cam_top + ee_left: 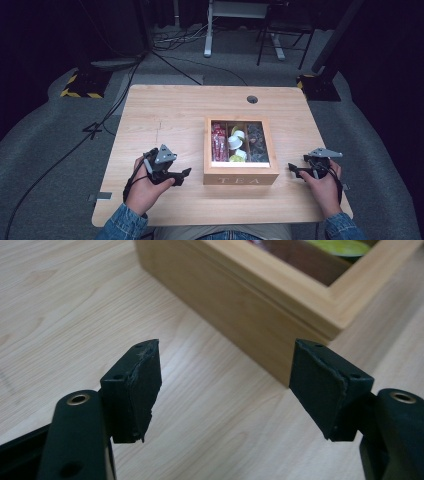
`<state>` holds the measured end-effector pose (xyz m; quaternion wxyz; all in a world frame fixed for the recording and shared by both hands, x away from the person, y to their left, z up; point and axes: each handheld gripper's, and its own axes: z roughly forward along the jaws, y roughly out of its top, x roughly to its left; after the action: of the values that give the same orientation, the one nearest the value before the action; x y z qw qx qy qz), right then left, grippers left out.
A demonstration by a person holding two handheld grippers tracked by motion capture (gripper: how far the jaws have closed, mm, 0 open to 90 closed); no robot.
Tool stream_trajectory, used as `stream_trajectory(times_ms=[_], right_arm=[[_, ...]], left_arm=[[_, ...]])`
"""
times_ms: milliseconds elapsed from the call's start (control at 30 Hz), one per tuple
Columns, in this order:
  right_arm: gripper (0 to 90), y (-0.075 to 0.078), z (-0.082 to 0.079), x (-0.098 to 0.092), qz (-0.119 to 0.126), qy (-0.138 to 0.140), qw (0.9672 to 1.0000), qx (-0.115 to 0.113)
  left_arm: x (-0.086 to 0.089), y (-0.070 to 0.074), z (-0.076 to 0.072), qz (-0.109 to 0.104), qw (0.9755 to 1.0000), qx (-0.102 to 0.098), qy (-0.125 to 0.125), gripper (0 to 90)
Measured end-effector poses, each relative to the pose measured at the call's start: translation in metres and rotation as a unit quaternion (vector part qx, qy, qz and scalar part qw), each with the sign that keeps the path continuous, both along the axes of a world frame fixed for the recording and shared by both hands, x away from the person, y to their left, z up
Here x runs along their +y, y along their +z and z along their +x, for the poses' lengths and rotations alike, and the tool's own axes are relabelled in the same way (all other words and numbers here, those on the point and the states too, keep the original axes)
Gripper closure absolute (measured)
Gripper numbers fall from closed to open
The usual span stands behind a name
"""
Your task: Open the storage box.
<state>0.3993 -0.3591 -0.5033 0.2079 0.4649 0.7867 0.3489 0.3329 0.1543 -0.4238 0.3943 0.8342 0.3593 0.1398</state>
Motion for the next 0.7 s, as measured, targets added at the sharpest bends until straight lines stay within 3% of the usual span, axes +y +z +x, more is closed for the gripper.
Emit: stream_trajectory(times_ms=[233, 367, 500, 633, 700], right_arm=[[20.9, 0.000, 0.000, 0.000, 0.000, 0.002, 1.0000, 0.000], [20.9, 0.000, 0.000, 0.000, 0.000, 0.002, 1.0000, -0.001], [20.9, 0.000, 0.000, 0.000, 0.000, 0.002, 1.0000, 0.000], [21.2, 0.000, 0.000, 0.000, 0.000, 0.002, 1.0000, -0.001], [21.4, 0.000, 0.000, 0.000, 0.000, 0.003, 1.0000, -0.001]], left_arm=[[-0.017, 0.002, -0.007, -0.008, 0.9994, -0.001, -0.034, 30.2], [-0.023, -0.002, -0.007, -0.008, 0.9990, 0.003, -0.043, 30.5], [-0.030, -0.009, -0.006, -0.023, 0.9985, 0.009, -0.049, 31.5], [-0.039, -0.018, -0.007, -0.028, 0.9977, 0.013, -0.061, 34.8], [-0.041, -0.021, -0.008, -0.023, 0.9976, 0.017, -0.063, 42.4]])
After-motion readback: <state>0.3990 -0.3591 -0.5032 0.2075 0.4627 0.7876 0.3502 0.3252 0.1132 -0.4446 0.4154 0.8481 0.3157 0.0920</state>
